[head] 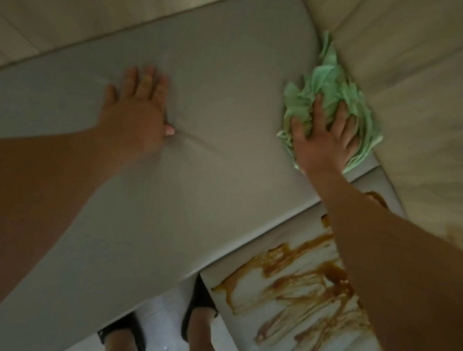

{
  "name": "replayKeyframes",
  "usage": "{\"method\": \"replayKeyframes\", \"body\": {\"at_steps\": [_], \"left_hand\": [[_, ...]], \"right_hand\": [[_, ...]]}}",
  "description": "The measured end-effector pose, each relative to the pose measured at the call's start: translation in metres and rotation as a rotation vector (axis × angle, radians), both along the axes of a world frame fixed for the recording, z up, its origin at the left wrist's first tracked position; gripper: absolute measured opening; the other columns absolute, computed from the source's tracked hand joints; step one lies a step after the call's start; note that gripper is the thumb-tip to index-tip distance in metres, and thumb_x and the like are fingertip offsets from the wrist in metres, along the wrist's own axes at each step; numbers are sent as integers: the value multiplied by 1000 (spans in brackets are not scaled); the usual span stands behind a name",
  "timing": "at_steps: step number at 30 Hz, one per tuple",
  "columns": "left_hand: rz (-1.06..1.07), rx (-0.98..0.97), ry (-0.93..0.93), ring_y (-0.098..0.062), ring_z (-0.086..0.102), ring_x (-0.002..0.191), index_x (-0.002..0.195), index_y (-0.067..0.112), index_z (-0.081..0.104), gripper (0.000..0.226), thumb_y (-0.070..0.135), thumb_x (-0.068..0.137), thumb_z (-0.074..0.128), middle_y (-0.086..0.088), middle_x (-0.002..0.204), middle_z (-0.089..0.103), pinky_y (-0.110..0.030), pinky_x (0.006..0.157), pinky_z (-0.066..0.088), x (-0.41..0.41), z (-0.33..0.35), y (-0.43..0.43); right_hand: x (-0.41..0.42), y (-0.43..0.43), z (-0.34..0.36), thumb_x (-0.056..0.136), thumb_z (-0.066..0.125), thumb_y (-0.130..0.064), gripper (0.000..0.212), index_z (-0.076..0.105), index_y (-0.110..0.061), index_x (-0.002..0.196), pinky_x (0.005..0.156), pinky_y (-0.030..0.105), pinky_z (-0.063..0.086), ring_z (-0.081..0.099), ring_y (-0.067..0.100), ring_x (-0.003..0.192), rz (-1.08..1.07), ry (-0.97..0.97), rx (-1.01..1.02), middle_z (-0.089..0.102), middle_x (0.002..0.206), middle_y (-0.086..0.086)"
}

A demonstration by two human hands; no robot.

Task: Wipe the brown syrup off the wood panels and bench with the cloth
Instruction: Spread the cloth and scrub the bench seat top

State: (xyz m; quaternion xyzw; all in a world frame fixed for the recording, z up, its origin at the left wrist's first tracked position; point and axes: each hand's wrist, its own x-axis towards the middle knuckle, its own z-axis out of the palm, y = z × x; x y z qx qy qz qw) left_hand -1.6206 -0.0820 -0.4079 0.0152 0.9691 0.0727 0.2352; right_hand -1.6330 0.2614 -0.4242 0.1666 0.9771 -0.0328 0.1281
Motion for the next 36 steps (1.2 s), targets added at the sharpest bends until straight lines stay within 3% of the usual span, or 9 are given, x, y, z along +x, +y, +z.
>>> {"method": "replayKeyframes", "body": {"at_steps": [4, 7, 11, 16, 19, 22, 24, 28, 36], "left_hand": [[-39, 77, 164, -38, 28, 151, 159, 1, 28, 66, 34, 104, 43, -23, 164, 29, -55, 121, 24, 18, 11, -14], [22, 106, 250, -49, 51, 121, 132, -5, 54, 60, 24, 88, 28, -34, 128, 56, -55, 104, 45, 36, 16, -42], [203, 23, 244, -48, 48, 115, 123, -5, 55, 43, 11, 83, 46, -31, 121, 52, -55, 84, 48, 64, 23, -83], [384, -70, 272, -49, 44, 117, 122, -2, 54, 36, 17, 92, 52, -30, 126, 49, -59, 90, 45, 102, 13, -129], [349, -73, 243, -49, 44, 117, 130, 7, 52, 48, 29, 88, 43, -25, 136, 48, -60, 101, 41, 119, 6, -142], [294, -67, 215, -44, 44, 123, 135, 18, 52, 46, 32, 92, 45, -14, 144, 49, -56, 104, 43, 123, 4, -152], [299, -52, 214, -39, 44, 127, 138, 25, 52, 44, 33, 95, 50, -6, 147, 49, -52, 99, 43, 124, 6, -158], [267, 24, 218, -37, 45, 129, 143, 22, 51, 48, 27, 96, 50, -6, 148, 49, -51, 95, 45, 128, 13, -172], [255, 39, 243, -47, 50, 101, 111, -4, 55, 47, 24, 77, 40, -29, 110, 54, -56, 80, 48, 149, 27, -174]], "right_hand": [[22, -68, -4, 95, 20, -74, 75, 3, -47, 163, 125, 61, -3, -11, 34, 159, -29, -15, -41, -8, 174, 7], [37, -143, -6, 95, 21, -73, 77, 4, -44, 164, 123, 63, -7, -14, 36, 158, 101, -29, -61, -7, 174, 9], [66, -238, -6, 94, 24, -71, 73, 13, -46, 162, 120, 67, -10, -15, 40, 157, 460, -7, -113, -3, 174, 6], [64, -277, -12, 93, 31, -75, 66, 30, -55, 156, 123, 63, 7, 12, 35, 158, 1078, 47, -164, 21, 171, -5], [-2, -250, -8, 89, 25, -81, 75, 20, -55, 159, 122, 62, 14, 16, 39, 156, 846, 10, -36, 17, 172, 1], [-50, -229, -1, 92, 30, -80, 76, 18, -50, 160, 123, 65, 3, 3, 41, 157, 388, -49, -40, 5, 174, 8], [-50, -240, -2, 92, 26, -79, 76, 17, -48, 161, 122, 66, -5, -7, 41, 158, 312, -55, -73, -3, 174, 7], [3, -299, -6, 93, 23, -76, 77, 16, -44, 163, 123, 64, -6, -11, 40, 158, 495, -38, -57, -4, 174, 5], [147, -291, -11, 95, 51, -68, 65, 44, -43, 154, 124, 62, 12, 11, 36, 159, 1158, 125, -242, 25, 170, 4]]}}
